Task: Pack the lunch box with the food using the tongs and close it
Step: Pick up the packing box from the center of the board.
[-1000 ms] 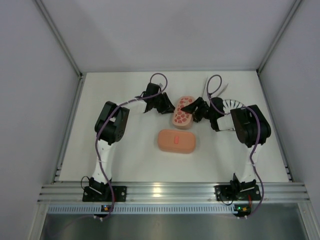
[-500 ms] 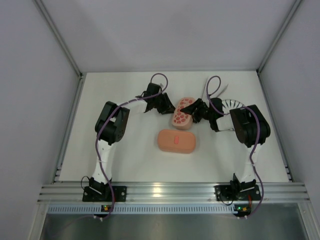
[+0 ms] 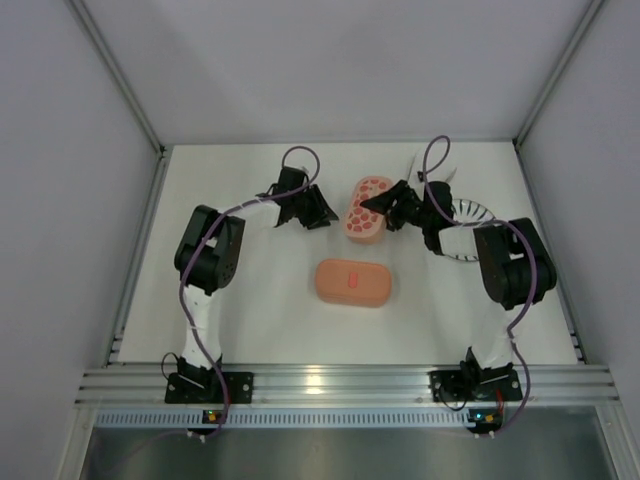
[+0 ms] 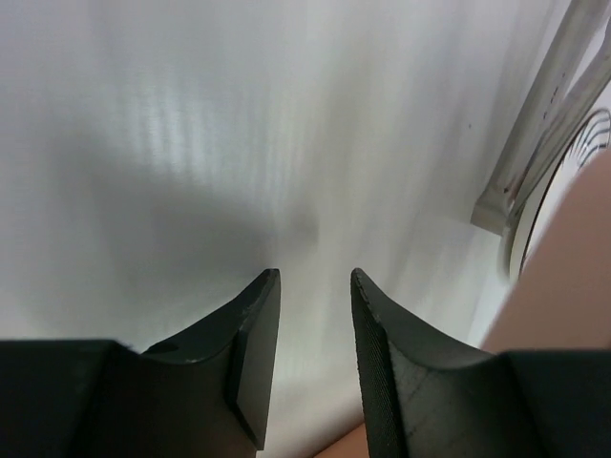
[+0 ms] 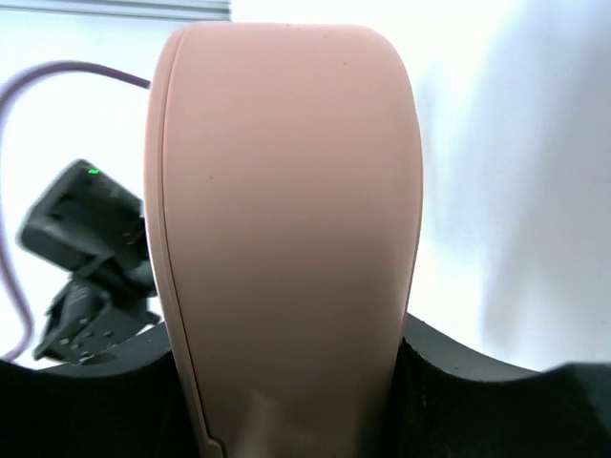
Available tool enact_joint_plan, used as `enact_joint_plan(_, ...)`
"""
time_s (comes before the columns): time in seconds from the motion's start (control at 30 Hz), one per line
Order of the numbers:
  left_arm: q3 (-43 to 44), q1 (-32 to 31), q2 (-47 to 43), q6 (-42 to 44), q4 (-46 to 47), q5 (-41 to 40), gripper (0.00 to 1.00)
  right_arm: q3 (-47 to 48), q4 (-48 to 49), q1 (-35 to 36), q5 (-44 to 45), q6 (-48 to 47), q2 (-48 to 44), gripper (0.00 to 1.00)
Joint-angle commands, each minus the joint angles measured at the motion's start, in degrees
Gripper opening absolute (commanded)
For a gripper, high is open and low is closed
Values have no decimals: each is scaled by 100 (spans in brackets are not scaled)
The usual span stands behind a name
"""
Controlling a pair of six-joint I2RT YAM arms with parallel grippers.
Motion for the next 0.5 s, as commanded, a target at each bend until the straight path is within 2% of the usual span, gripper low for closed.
enact_joint_plan(0.0, -218, 280, -697, 81, 193, -370, 41, 465, 175, -35, -160, 57, -644, 0)
enact_joint_plan(0.23, -973, 368, -1427, 353, -44, -836, 38, 360, -527, -27, -46, -242, -1461, 0)
enact_joint_plan(0.37, -1351, 368, -1481, 415, 95, -390, 34, -149, -1133, 35, 77, -514, -2417, 0)
enact_joint_plan(0.47, -1694, 342, -1428, 363, 656, 190, 30, -650, -1589, 96, 165, -664, -3199, 0)
